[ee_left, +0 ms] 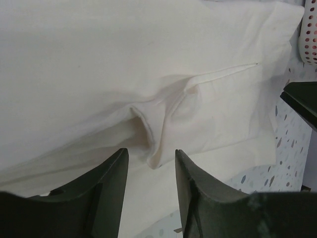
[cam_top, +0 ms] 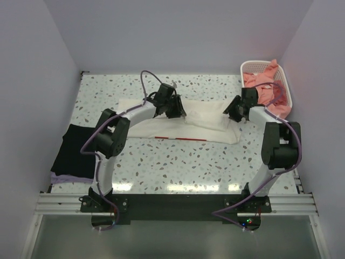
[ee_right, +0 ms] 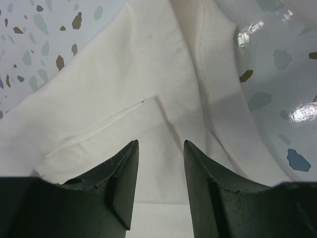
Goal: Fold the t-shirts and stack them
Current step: Fold the tshirt
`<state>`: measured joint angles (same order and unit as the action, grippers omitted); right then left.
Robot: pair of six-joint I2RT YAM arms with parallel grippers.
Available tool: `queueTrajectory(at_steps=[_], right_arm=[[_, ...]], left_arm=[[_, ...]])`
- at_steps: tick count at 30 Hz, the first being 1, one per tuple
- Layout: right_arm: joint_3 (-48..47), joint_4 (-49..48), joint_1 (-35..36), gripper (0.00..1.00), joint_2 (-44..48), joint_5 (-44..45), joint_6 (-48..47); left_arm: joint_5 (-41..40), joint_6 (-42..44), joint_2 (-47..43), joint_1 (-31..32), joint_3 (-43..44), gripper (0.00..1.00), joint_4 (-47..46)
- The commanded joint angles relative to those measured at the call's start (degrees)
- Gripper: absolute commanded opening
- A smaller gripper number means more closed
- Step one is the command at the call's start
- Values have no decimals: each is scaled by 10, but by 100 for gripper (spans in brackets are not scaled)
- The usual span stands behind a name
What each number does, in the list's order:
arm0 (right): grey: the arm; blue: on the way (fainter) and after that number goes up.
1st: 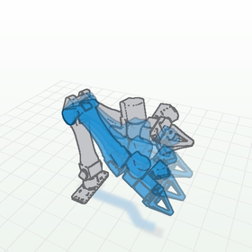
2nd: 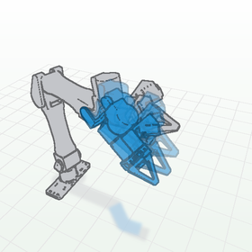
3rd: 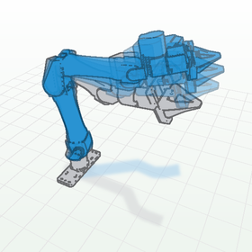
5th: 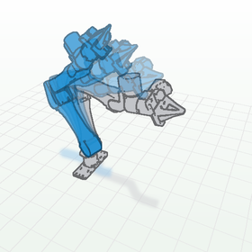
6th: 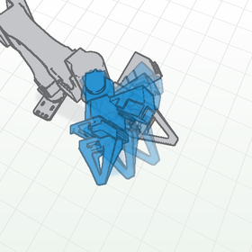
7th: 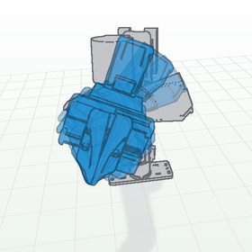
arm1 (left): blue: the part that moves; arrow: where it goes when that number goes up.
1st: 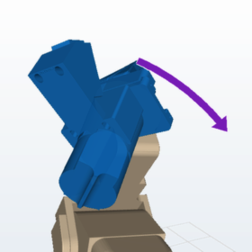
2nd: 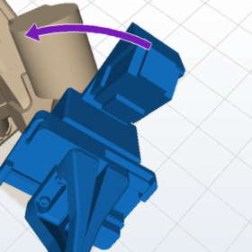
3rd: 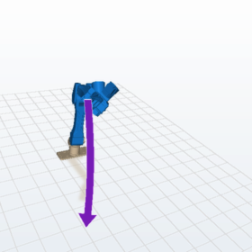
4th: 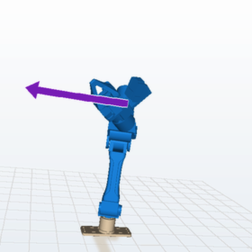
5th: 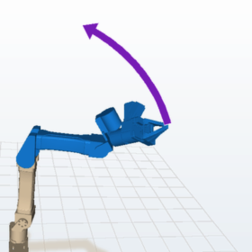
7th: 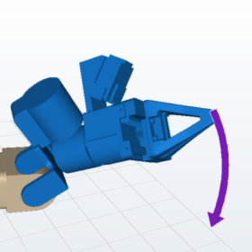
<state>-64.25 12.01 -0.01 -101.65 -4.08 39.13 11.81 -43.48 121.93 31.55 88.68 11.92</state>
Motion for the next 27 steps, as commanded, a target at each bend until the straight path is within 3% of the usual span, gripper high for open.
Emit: queueTrajectory(at_steps=[1,10,15,27], right_arm=[[3,-20,6,46,49,-2,-10],[-53,1,149,45,2,48,-29],[-74,7,196,45,-61,71,-34],[-127,67,198,45,-145,99,-68]], left_arm=[[-45,31,-61,-2,-15,41,12],[-173,51,-118,15,-113,13,36],[-241,61,-136,15,-170,10,28],[-319,88,-104,62,-203,10,52]])
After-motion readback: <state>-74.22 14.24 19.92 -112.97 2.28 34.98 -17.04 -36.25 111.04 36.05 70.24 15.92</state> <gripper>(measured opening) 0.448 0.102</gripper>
